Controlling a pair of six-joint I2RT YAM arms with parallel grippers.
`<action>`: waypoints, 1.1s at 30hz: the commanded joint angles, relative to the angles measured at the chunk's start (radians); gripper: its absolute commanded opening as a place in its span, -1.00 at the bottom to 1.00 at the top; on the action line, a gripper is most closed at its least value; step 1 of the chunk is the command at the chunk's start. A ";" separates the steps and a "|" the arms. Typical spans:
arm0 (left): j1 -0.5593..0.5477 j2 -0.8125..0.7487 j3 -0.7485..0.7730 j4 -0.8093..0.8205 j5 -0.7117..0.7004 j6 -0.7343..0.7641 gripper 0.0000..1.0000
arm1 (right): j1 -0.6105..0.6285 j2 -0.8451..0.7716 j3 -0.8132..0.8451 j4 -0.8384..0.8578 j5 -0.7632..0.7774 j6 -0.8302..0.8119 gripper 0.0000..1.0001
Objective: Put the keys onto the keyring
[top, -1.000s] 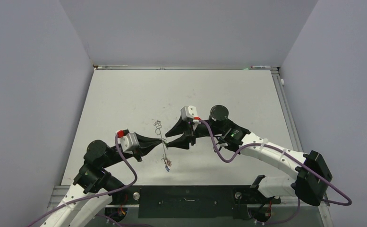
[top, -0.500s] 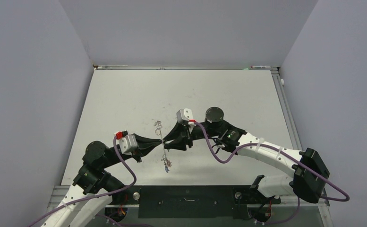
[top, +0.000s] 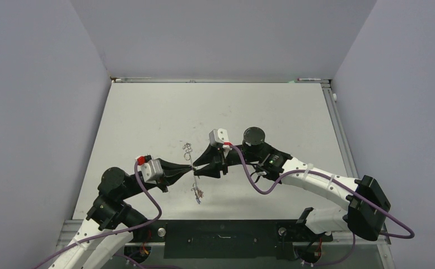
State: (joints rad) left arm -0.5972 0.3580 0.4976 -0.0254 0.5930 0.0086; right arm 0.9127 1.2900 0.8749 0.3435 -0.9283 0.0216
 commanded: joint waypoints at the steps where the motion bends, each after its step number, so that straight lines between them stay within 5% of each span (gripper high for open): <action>1: -0.006 -0.011 0.011 0.078 0.008 -0.002 -1.00 | 0.009 -0.033 0.029 0.067 0.011 -0.041 -0.34; 33: -0.006 -0.014 0.012 0.077 0.007 -0.002 -1.00 | 0.013 -0.018 0.024 0.112 -0.004 -0.022 -0.44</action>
State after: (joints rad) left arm -0.5972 0.3561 0.4976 -0.0250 0.5930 0.0086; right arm 0.9134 1.2583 0.8749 0.3889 -0.9054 0.0113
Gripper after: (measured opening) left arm 0.006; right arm 0.287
